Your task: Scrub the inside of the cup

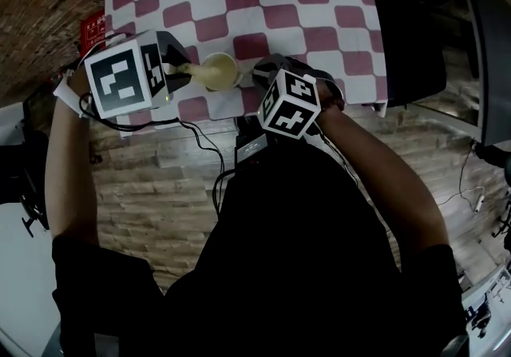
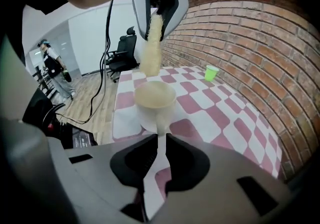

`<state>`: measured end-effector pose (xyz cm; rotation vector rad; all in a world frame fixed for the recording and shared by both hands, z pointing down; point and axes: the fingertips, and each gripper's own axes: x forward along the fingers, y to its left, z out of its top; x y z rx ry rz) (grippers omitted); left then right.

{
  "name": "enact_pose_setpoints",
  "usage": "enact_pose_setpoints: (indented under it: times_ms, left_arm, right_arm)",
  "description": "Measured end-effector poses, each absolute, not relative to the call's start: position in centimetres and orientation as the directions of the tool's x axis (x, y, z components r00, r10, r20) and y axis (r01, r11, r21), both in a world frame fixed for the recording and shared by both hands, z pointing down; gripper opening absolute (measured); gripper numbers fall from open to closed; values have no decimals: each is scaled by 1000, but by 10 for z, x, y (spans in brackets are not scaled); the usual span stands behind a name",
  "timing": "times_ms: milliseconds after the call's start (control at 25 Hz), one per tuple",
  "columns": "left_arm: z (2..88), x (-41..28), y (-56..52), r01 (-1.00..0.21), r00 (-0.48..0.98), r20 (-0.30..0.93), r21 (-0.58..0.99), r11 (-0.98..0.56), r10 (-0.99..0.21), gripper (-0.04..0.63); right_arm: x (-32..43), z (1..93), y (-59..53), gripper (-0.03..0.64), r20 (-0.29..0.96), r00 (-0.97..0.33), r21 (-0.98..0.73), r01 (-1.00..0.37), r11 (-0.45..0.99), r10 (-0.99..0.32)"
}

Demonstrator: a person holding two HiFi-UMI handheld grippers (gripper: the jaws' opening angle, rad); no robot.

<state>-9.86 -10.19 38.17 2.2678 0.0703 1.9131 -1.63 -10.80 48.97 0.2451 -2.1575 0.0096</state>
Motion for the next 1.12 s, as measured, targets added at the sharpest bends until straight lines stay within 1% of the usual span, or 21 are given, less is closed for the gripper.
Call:
enact_pose_setpoints:
  times_ms: [80,160,360,440,520,680,880,1040,1120]
  left_arm:
    - [391,-96,-105,-27,108,990,96,-995,93,78]
    - [407,-85,-105,-29,81,992,97,-995,94,78]
    - [467,-80,-98,-240,-44,991,114,-964,128,78]
    - [480,-76,-94,-311,-45,991,109,-944,129,78]
    - [485,-73,-94,-339,-44,994,83,-937,104,78]
    - [458,-79,-110,-273,-105,994,-64,-960,-36,78]
    - [400,-84,-120,-219,-91,975,-218,-951,-202,78]
    - [353,-113,-137,-257,-87,923,-384,-887,-374,78]
    - [334,-130,-143,-336,-31,904,-411,-847,-427,78]
  right_arm:
    - [-15,489,-109,69,821,-542,91,-183,979,-178]
    - [-16,489,-108,69,824,-536,94,-186,978,-181]
    - [-17,484,-111,69,819,-535,101,-221,970,-207]
    - [-18,478,-115,69,802,-550,112,-247,962,-235]
    - [-20,473,-118,69,784,-566,122,-261,958,-254]
    - [-21,470,-118,69,782,-564,139,-256,957,-265]
    - [-21,470,-116,69,783,-560,112,-302,947,-272]
    - [-17,461,-119,69,768,-569,94,-351,931,-293]
    - [-14,452,-122,69,753,-580,78,-392,917,-312]
